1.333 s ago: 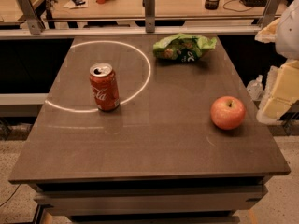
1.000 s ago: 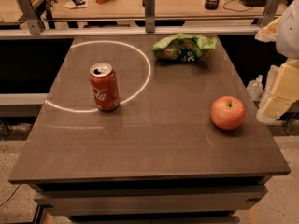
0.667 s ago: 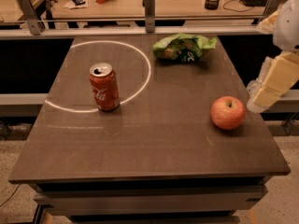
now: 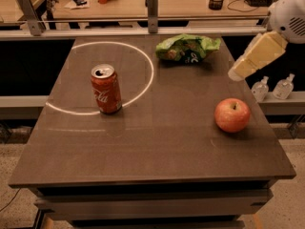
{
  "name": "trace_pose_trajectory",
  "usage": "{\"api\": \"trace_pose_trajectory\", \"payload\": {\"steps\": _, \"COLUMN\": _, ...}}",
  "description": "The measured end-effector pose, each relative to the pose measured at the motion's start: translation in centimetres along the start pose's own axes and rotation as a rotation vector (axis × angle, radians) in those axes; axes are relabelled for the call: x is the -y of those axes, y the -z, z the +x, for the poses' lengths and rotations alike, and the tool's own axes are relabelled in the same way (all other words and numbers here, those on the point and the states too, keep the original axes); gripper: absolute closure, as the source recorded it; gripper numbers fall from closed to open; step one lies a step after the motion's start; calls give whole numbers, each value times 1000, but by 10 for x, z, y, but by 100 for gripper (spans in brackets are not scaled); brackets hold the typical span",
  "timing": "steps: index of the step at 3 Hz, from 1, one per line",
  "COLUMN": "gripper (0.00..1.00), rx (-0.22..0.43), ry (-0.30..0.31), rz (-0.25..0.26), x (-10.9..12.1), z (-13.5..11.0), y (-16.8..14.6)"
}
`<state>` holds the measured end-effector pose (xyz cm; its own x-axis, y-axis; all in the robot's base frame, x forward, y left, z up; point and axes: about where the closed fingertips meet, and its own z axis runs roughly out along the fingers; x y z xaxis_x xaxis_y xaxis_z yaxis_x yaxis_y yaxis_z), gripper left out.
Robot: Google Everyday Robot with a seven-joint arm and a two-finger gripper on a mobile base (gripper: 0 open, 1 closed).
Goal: Pick green rice chip bag
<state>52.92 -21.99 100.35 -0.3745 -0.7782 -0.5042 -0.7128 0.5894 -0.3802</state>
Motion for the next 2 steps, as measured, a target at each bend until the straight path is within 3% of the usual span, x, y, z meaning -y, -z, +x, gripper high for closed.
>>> {"api": "trace_pose_trajectory", "payload": {"steps": 1, "gripper": 0, "rx": 67, "ry": -84, "rz": -8, "x": 28, "z": -7, "y": -28}}
{"api": "trace_pose_trajectory", "payload": {"steps": 2, "gripper": 0, "rx": 125, "ry": -117, "rz": -63, "x": 57, "z": -16, "y": -65}}
